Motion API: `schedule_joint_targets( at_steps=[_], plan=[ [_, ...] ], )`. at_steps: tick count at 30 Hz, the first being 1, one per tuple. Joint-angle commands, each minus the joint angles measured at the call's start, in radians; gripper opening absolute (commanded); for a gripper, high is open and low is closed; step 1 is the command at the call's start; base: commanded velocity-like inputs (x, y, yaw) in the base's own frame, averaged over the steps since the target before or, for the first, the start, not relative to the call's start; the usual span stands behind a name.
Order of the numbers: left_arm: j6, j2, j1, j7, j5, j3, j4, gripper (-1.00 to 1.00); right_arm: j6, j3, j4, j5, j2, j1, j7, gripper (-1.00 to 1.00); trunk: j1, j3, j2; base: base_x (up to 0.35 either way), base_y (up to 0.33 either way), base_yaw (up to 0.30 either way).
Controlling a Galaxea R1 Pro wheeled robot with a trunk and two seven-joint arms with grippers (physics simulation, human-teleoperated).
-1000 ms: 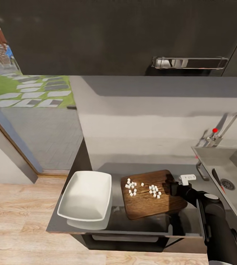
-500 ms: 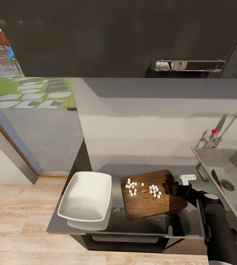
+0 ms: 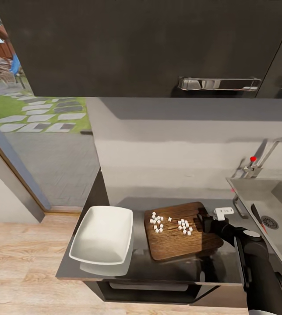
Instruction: In the kitchen, take the Vidalia onion out of the sink, dice it on the chopping board with the paring knife, put the diced onion into the bowl on the countertop, then place both the paring knife and the chopping board into the sink.
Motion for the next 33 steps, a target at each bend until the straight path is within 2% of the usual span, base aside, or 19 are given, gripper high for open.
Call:
schedule_joint_targets(
  at_steps=[1, 33],
  plan=[
    [-0.001, -0.001, 0.000, -0.006, -0.008, 0.008, -0.002, 1.00, 0.003, -0.002, -0.002, 0.010, 0.001, -0.001, 0.010, -1.00, 0.001, 0.000, -0.002, 0.000, 0.000, 0.000],
    [-0.001, -0.001, 0.000, -0.006, -0.008, 0.008, -0.001, 1.00, 0.003, -0.005, -0.002, 0.010, 0.001, -0.001, 0.010, -1.00, 0.001, 0.050, -0.002, 0.000, 0.000, 0.000]
  ],
)
